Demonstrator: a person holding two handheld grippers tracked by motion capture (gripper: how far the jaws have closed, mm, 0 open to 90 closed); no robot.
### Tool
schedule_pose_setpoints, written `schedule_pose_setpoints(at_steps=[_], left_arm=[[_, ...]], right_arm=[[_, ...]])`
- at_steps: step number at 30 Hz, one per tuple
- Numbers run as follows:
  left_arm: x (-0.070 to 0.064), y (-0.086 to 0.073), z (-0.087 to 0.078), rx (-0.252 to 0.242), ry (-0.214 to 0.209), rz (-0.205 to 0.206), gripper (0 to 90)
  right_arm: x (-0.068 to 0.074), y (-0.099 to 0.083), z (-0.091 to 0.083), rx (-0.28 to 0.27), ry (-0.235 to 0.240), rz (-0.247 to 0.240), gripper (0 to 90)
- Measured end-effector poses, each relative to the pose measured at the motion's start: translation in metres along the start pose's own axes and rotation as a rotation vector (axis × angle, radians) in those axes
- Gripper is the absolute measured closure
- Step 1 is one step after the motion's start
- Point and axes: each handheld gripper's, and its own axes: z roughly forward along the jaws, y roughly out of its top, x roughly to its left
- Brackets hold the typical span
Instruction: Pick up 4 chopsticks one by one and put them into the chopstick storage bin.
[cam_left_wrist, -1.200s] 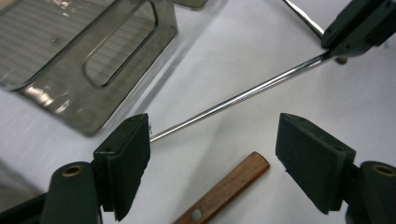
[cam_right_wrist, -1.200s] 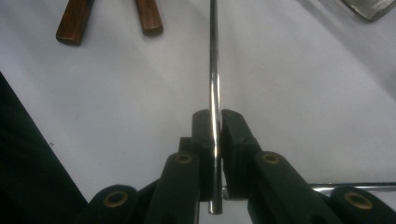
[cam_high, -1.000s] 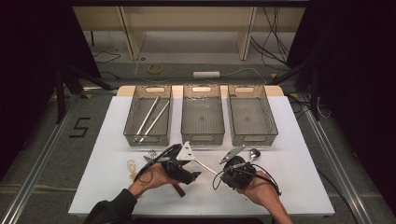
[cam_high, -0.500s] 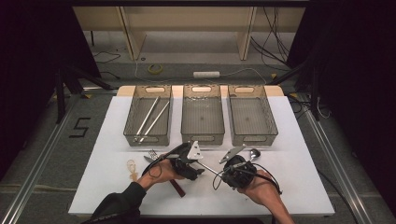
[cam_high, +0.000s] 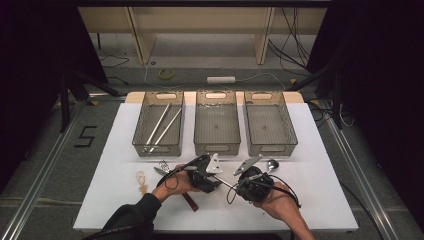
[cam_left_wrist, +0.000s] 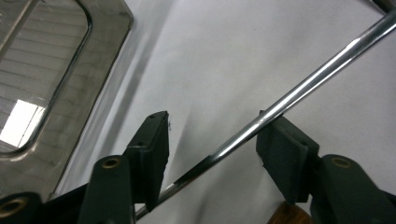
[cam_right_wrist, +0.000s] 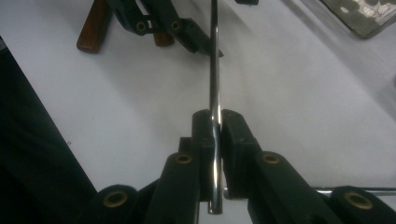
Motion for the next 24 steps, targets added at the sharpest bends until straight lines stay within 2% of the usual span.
schedule_pose_setpoints(at_steps=[10,13,18,20,22,24], left_arm=[[-0.001,0.001,-0.001,0.009,-0.018,0.051,59.3],[-0.002,0.002,-0.002,0.007,-0.02,0.079,62.5],[-0.002,0.006,-0.009,0.019,-0.01,0.162,66.5],[-0.001,0.008,-0.014,0.014,-0.001,0.188,68.5],[-0.001,0.01,-0.019,0.001,-0.006,0.193,70.3],[-0.002,0.013,-0.024,0.02,0.002,0.233,73.5]], right_arm=[[-0.002,-0.001,-0.003,-0.013,0.003,0.002,84.8],[-0.003,-0.001,-0.003,-0.024,0.005,-0.003,84.7],[-0.008,-0.003,-0.007,-0.037,0.023,-0.002,84.2],[-0.01,-0.004,-0.008,-0.055,0.016,-0.013,83.1],[-0.013,-0.005,-0.01,-0.056,0.0,-0.018,80.3],[-0.017,-0.006,-0.011,-0.062,-0.014,-0.005,76.5]])
